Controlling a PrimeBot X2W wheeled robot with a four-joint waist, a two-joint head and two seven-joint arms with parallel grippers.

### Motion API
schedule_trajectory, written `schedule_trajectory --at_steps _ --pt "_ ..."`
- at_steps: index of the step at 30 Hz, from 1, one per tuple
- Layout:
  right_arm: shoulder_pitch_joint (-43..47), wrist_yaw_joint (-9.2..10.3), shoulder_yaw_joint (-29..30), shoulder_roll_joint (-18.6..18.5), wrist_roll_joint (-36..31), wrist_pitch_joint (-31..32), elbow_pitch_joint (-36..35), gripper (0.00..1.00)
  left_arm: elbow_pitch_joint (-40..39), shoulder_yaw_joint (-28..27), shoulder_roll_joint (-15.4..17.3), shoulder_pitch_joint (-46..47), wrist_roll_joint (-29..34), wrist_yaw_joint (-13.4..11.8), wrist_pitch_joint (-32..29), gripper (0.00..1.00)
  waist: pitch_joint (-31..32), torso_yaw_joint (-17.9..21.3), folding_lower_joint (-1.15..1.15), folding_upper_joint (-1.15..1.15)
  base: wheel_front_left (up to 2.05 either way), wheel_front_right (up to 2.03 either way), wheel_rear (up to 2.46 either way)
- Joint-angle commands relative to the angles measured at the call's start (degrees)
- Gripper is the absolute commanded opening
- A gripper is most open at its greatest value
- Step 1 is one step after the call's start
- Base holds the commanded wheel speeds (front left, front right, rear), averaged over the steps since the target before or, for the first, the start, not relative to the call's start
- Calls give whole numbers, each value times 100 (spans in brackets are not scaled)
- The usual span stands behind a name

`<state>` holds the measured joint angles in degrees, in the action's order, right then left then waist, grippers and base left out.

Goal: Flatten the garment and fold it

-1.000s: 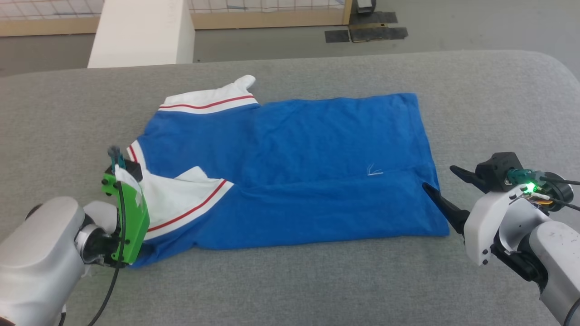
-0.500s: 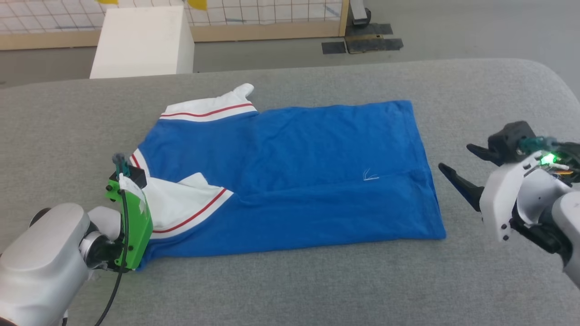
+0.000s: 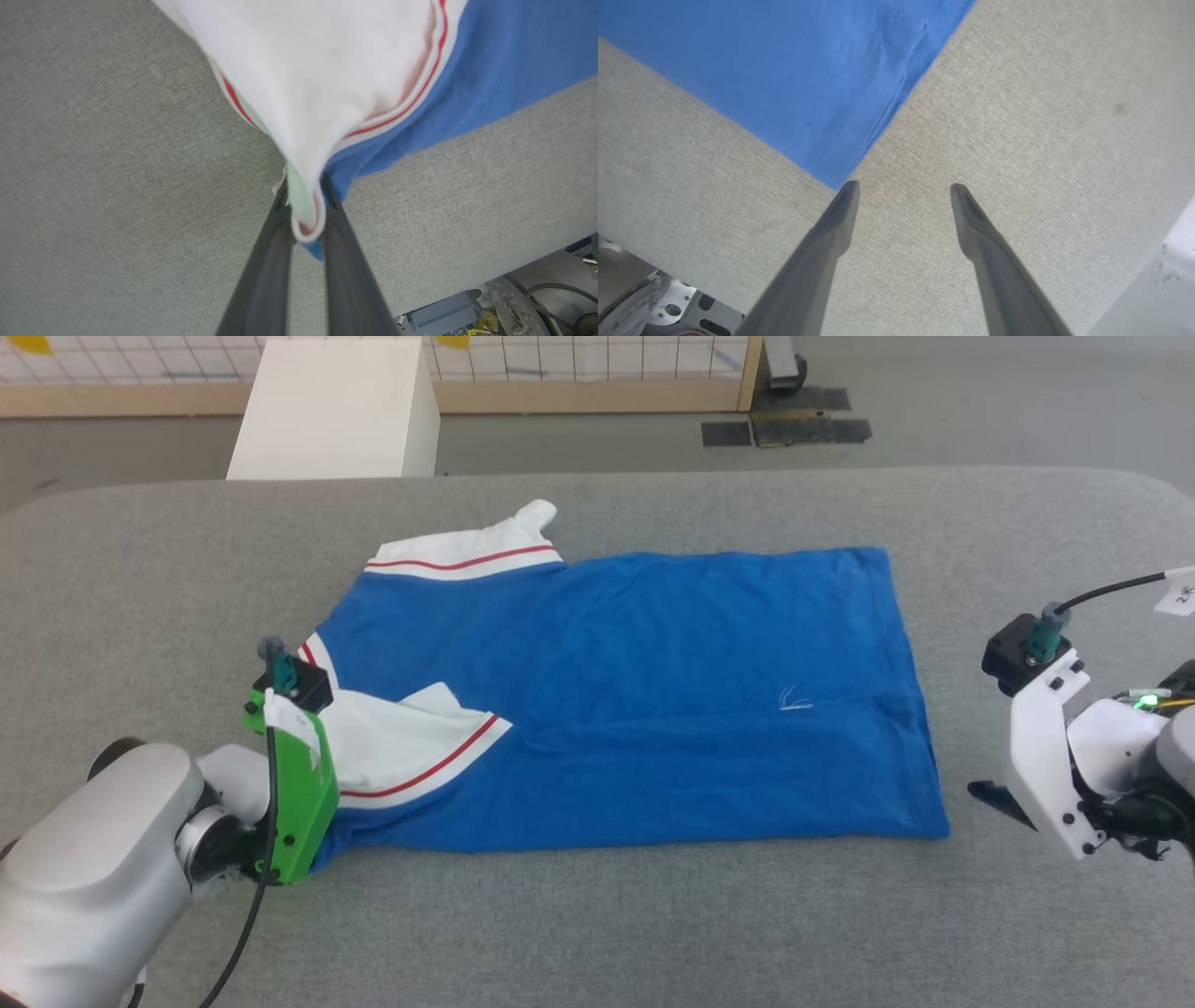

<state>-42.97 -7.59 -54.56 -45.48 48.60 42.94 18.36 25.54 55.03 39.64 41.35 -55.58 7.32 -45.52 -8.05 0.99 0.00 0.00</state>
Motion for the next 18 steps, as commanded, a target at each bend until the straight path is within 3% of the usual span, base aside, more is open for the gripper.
schedule_trajectory --at_steps 1,6,16,17,18 --pt "-77 10 -47 126 99 26 166 100 -26 34 -17 132 -21 16 40 0 -135 -77 0 0 0 0 0" --pt "-66 10 -164 463 257 -155 780 100 -59 134 -94 351 -20 16 108 0 -391 -186 0 0 0 0 0" --pt "137 10 -720 737 514 -612 1206 100 22 354 -65 527 -151 16 296 0 -581 -207 0 0 0 0 0" --pt "125 10 -734 744 539 -705 1223 29 39 374 -59 521 -169 16 316 0 -566 -196 0 0 0 0 0" --pt "103 10 -743 744 585 -817 1235 0 59 397 -51 506 -200 16 343 0 -540 -180 0 0 0 0 0"
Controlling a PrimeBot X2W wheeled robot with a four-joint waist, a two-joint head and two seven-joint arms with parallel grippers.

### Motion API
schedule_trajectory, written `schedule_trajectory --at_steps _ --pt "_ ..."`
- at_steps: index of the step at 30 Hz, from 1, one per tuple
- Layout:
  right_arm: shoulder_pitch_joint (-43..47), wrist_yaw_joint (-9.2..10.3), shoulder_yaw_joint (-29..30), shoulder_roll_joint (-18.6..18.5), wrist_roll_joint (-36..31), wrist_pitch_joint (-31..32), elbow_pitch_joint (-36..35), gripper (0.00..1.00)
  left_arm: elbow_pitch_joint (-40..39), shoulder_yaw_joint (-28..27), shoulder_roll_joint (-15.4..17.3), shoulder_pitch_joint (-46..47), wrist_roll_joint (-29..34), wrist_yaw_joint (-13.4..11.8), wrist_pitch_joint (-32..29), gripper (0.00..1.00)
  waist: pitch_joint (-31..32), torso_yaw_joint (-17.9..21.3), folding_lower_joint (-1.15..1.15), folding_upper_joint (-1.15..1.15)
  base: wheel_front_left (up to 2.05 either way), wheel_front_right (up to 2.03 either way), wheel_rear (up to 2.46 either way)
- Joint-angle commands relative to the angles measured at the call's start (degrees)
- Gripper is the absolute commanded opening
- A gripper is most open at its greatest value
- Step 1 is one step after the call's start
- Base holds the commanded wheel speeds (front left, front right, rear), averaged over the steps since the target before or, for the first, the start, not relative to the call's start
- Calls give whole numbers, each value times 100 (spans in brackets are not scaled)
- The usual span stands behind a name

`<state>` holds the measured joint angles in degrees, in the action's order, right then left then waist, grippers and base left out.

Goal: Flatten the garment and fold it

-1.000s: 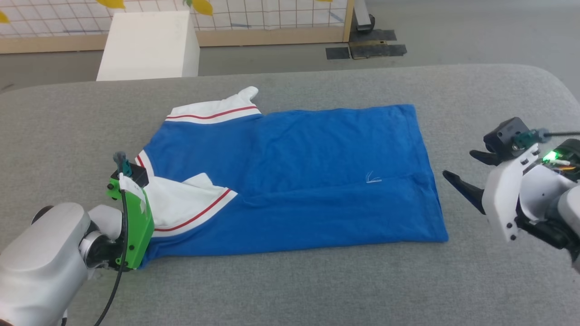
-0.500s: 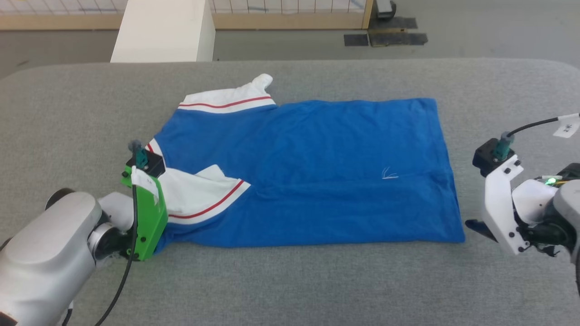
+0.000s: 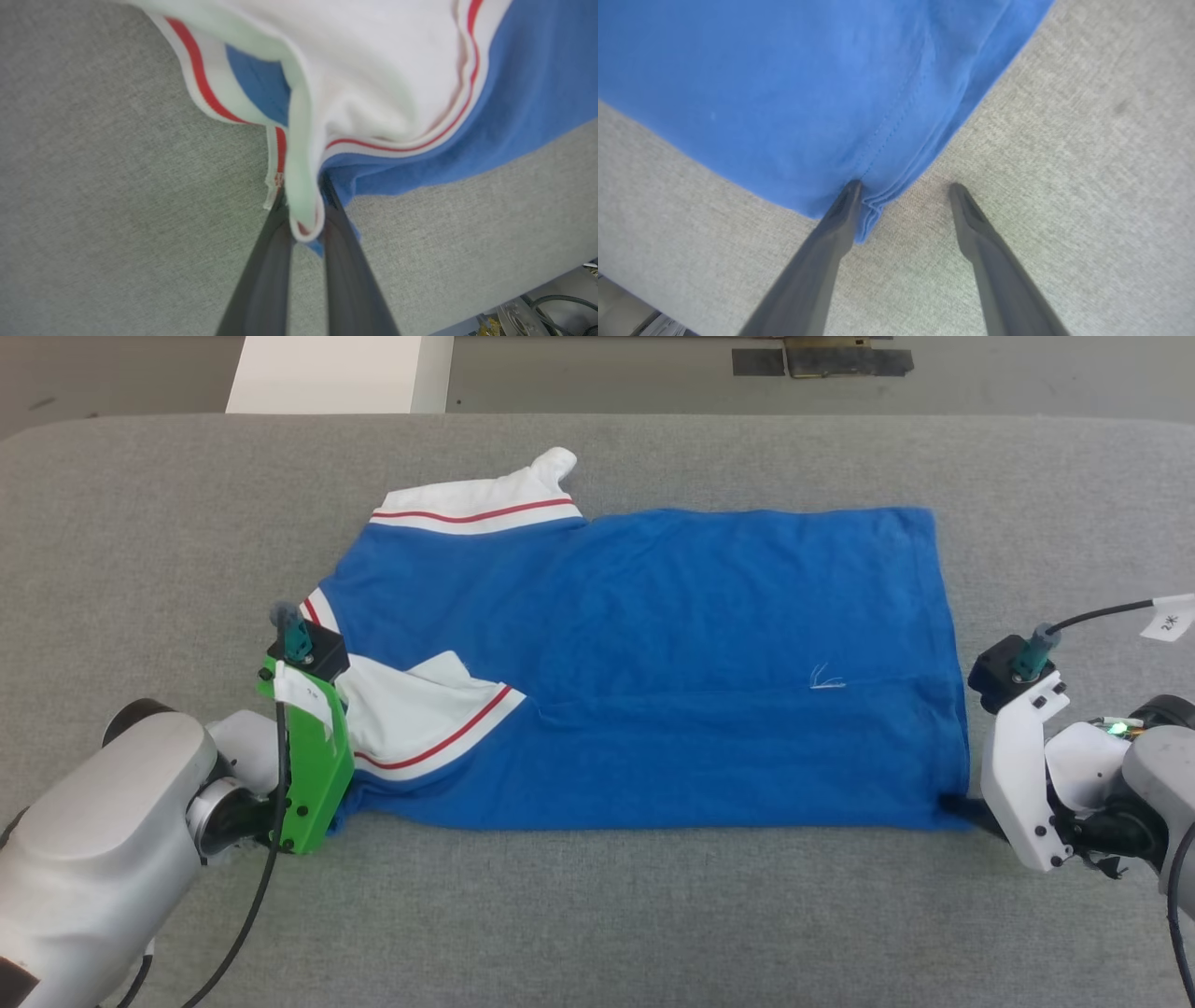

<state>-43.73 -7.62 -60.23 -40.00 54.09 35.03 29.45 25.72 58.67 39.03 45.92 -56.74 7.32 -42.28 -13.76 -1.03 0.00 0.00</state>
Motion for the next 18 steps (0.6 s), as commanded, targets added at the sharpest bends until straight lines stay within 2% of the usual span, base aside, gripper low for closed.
schedule_trajectory --at_steps 1,6,10,18 --pt "147 13 -194 175 60 -127 131 0 61 48 17 32 -122 16 48 0 61 35 0 0 0 0 0" --pt "-52 13 -344 -49 37 -647 -98 0 127 59 11 -115 -368 16 257 0 283 80 0 0 0 0 0" --pt "-188 13 -472 -351 -104 -1077 -487 0 9 114 138 -246 -488 16 414 0 512 119 0 0 0 0 0" --pt "-72 13 -360 -1071 -31 -1482 -1423 0 -696 195 816 -585 -684 16 636 0 896 166 0 0 0 0 0"
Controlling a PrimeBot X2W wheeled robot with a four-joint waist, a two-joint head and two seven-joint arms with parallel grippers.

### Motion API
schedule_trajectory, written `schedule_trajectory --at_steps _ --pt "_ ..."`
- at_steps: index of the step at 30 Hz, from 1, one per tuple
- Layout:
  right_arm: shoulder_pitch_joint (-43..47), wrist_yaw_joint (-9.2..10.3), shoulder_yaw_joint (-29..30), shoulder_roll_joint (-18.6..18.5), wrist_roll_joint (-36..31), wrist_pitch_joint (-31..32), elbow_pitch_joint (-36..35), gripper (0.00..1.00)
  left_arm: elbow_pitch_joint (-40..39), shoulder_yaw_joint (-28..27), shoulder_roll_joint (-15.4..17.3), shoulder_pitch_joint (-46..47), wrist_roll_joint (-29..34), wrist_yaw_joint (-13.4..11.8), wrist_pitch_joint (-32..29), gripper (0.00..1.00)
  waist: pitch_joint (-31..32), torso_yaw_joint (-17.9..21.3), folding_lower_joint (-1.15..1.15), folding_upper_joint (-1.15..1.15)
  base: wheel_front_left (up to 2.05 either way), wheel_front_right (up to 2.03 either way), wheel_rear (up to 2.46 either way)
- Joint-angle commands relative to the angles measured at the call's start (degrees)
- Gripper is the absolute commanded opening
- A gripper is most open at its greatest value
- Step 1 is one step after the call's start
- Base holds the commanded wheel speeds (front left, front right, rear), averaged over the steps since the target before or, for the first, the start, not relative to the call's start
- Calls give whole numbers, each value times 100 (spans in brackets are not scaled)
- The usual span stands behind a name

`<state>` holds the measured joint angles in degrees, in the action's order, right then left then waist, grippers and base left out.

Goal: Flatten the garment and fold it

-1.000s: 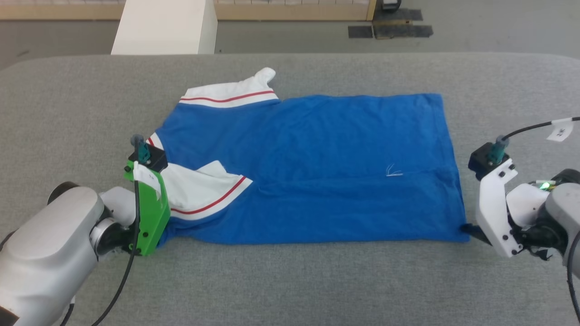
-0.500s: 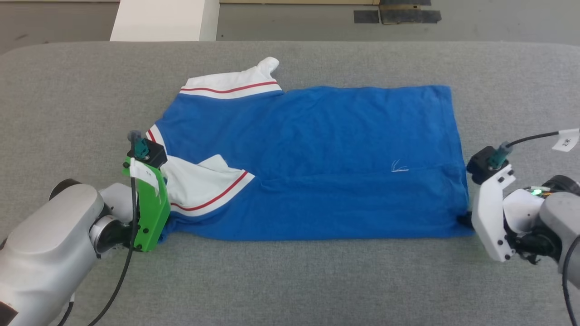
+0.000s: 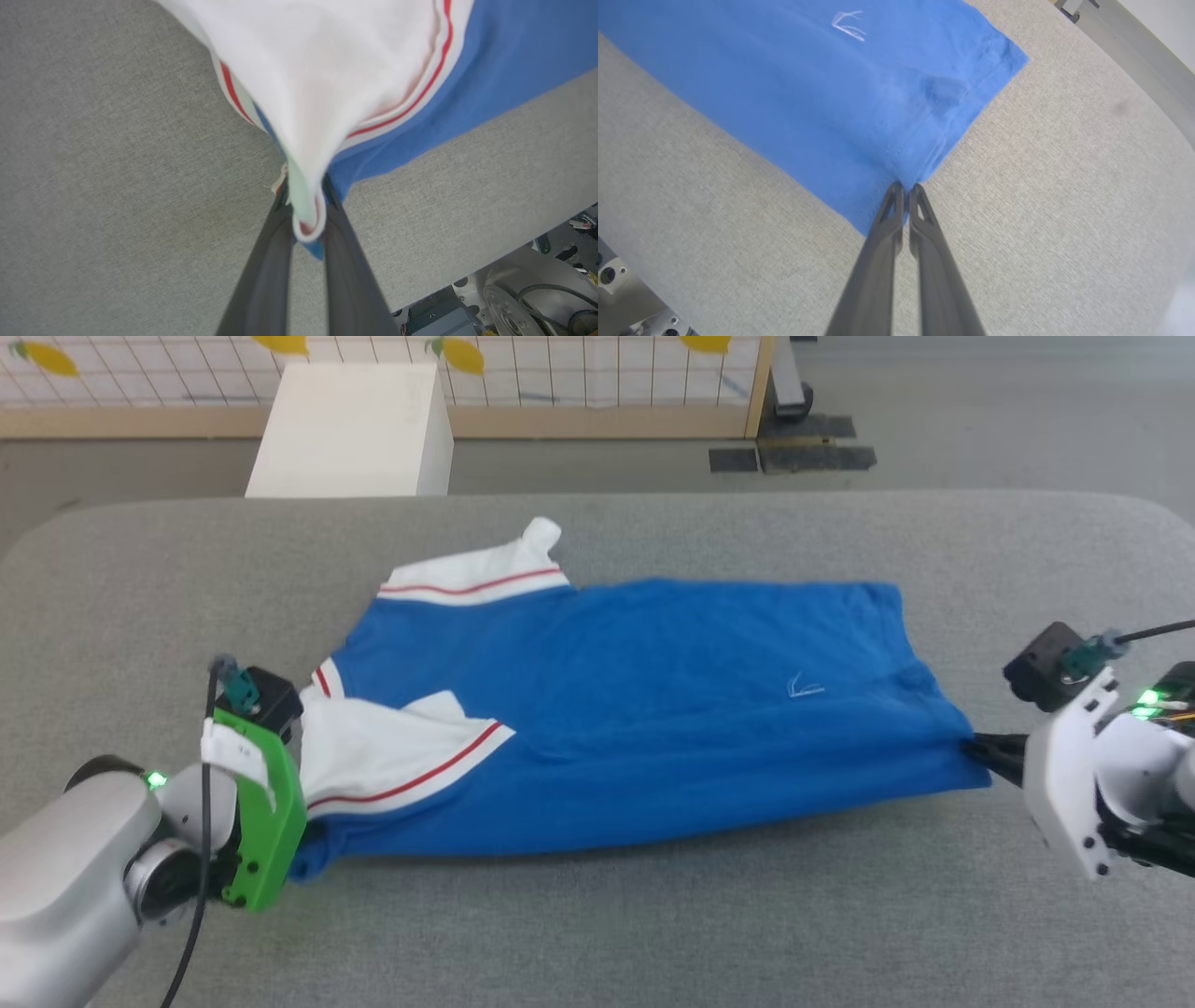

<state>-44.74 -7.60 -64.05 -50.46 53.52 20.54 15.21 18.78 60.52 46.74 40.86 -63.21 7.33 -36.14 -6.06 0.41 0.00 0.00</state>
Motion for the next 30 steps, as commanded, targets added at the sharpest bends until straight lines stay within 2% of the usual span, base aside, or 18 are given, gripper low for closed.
schedule_trajectory --at_steps 1,7,11,16,23,24,25,26,27,30 --pt "106 11 49 -146 32 -41 -136 0 -113 20 126 -154 -58 15 39 0 172 15 0 0 0 0 0" --pt "832 11 168 -765 126 58 -695 0 -714 193 385 -641 -93 -85 62 0 290 -44 0 0 0 0 0" --pt "1346 11 198 -983 126 192 -823 0 -862 292 420 -941 -149 -227 95 0 283 -41 0 0 0 0 0" --pt "1856 11 250 -835 134 306 -670 0 -740 433 355 -1232 -202 -343 88 0 201 13 0 0 0 0 0" --pt "2296 11 338 -360 -48 227 -191 0 -338 484 147 -1420 -309 -347 198 0 124 31 0 0 0 0 0" --pt "2339 11 373 -292 -85 148 -151 38 -277 459 115 -1441 -347 -362 242 0 149 26 0 0 0 0 0" --pt "2372 11 424 -242 -108 57 -125 91 -247 439 92 -1460 -376 -364 286 6 184 23 0 0 0 0 0" --pt "2423 11 477 -195 -131 -23 -89 100 -239 430 91 -1461 -337 -353 369 51 230 18 0 0 0 0 0" --pt "2467 11 511 -173 -165 -78 -69 100 -233 426 98 -1466 -300 -352 434 100 271 8 0 0 0 0 0" --pt "2558 11 779 -122 -354 -404 26 100 -341 399 198 -1514 -278 -319 573 100 419 -9 0 0 0 0 0"
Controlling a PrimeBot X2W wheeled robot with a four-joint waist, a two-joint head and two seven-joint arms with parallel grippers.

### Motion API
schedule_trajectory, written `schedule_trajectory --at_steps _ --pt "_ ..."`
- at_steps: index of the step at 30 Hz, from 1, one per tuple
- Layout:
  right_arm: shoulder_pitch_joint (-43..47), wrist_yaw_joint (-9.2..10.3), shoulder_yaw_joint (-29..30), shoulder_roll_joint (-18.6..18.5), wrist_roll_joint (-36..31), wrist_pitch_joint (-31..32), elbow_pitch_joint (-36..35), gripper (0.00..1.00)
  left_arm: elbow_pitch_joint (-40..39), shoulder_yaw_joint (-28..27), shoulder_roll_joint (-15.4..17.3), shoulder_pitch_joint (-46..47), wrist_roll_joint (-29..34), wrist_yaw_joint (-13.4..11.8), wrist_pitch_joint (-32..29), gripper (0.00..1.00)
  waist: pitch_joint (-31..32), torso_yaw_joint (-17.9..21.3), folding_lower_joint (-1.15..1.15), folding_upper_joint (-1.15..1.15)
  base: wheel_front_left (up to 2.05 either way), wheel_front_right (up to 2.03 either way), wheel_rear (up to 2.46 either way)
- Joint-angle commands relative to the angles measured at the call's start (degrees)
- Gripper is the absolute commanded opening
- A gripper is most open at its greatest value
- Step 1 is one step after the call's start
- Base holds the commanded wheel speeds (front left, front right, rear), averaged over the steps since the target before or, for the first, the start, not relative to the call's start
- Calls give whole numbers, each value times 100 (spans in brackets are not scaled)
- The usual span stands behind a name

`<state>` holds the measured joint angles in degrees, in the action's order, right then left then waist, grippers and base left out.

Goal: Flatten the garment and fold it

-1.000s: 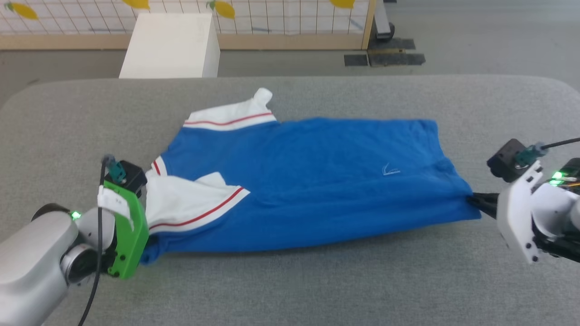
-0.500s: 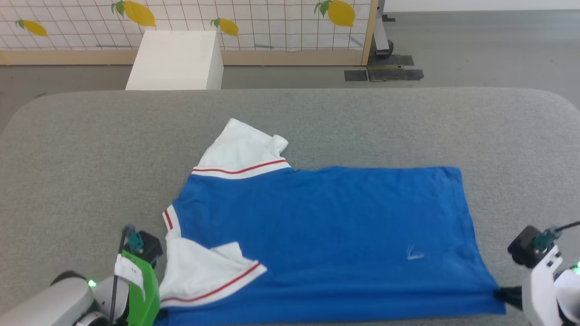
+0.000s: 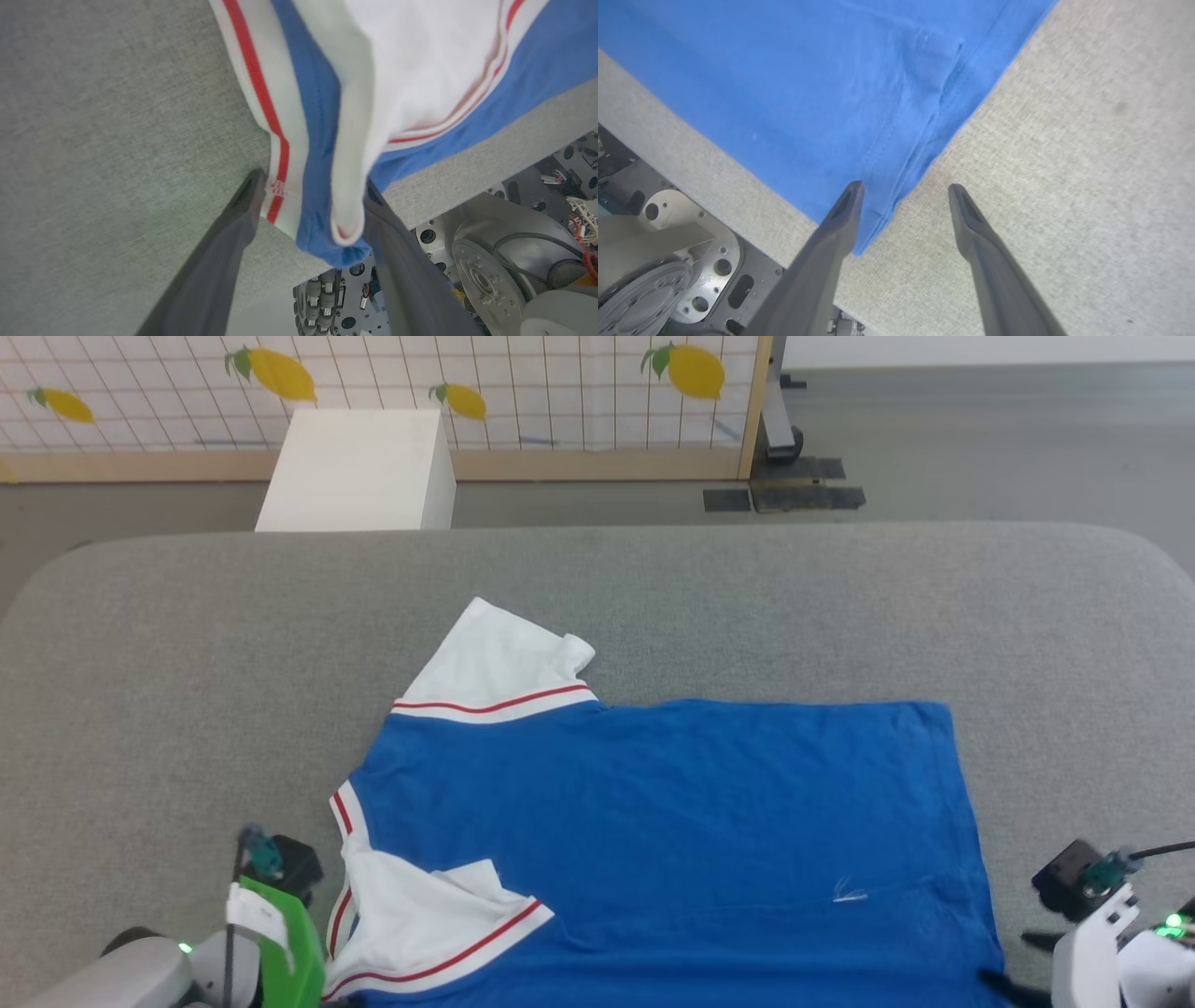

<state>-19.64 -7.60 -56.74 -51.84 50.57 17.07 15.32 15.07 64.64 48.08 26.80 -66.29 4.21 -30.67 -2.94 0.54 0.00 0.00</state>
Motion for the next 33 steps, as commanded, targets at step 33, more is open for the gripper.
schedule_trajectory --at_steps 33 --pt "1414 11 5796 4185 -3642 -3075 -2174 100 1398 -1030 -867 3474 1440 25 609 100 -1377 828 0 0 0 0 0"
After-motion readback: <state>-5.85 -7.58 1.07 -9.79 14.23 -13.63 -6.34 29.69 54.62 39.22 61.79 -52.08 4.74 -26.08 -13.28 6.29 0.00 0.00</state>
